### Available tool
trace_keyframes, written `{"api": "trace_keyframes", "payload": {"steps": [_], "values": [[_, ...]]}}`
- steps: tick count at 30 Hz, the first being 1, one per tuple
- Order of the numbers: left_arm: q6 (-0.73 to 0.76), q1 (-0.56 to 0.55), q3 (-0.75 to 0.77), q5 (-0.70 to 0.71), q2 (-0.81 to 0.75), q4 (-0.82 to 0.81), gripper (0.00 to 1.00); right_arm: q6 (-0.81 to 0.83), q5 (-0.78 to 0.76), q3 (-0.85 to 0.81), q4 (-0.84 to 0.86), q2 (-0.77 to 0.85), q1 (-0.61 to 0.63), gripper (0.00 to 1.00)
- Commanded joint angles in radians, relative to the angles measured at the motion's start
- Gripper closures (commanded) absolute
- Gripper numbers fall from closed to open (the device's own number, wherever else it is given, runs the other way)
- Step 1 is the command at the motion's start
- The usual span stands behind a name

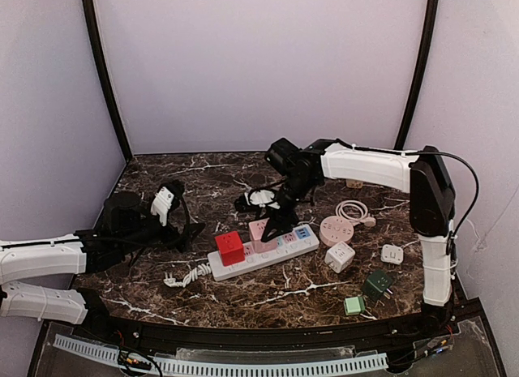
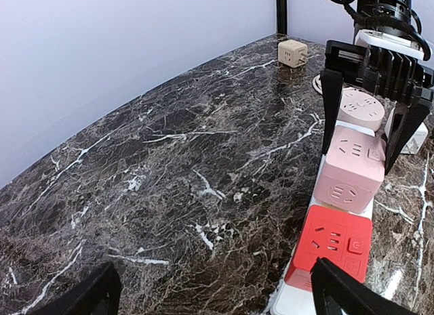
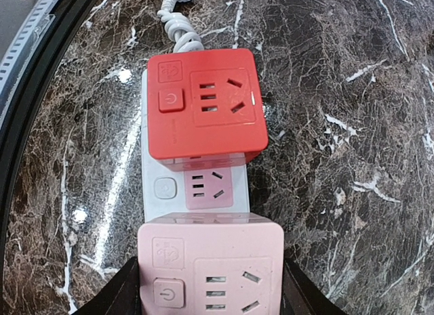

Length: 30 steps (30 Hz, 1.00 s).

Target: Insert the plug

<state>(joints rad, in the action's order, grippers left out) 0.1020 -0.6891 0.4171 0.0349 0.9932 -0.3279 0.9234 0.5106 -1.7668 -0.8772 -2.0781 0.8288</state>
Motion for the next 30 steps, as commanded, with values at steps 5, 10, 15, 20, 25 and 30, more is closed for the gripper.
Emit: {"api": "trace_keyframes", "payload": {"steps": [5, 10, 15, 20, 25, 30], "values": [[0.024, 0.008, -0.002, -0.017, -0.006, -0.027, 0.01, -0.032, 0.019, -0.041, -0.019, -0.050, 0.019, 1.00], [0.030, 0.008, 0.000, -0.018, -0.004, -0.025, 0.01, -0.066, 0.060, -0.072, -0.019, -0.020, 0.024, 1.00], [0.030, 0.009, 0.002, -0.022, -0.003, -0.028, 0.01, -0.076, 0.062, -0.067, -0.005, 0.041, 0.025, 1.00], [0.034, 0.010, 0.003, -0.025, -0.003, -0.029, 0.01, -0.082, 0.041, -0.038, -0.003, 0.029, 0.025, 1.00], [0.036, 0.010, 0.003, -0.026, -0.004, -0.029, 0.01, -0.086, 0.031, -0.038, -0.009, -0.003, 0.026, 1.00], [0.037, 0.010, 0.003, -0.027, -0.003, -0.030, 0.01, -0.080, -0.013, -0.036, -0.011, -0.030, 0.025, 1.00]]}}
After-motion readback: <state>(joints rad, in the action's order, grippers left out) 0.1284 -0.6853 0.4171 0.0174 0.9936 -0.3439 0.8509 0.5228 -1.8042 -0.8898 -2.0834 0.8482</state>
